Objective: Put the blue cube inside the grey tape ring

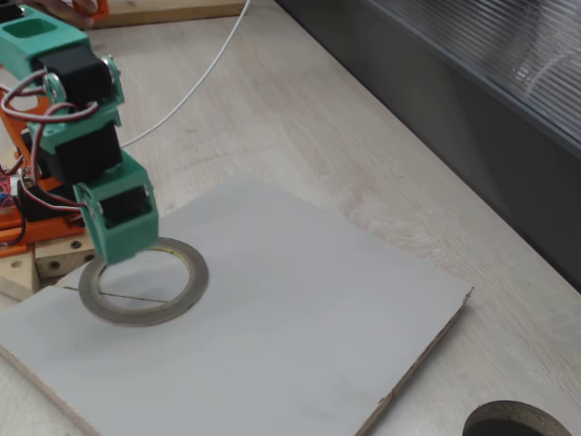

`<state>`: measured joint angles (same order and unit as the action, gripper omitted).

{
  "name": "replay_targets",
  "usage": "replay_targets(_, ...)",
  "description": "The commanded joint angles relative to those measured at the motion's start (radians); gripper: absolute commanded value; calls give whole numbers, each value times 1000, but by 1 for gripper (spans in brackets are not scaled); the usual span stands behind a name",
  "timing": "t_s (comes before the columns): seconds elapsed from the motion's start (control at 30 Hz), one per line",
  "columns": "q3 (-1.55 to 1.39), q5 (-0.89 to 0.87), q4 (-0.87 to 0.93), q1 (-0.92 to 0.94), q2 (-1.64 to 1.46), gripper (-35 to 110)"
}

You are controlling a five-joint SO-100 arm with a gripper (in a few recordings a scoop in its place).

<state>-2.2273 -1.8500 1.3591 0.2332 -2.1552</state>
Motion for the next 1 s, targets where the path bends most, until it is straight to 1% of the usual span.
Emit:
replay_targets(0.0, -66, -9, -34, 5, -77, 0)
replay_targets(0.97, -98, -9, -35, 6, -84, 0)
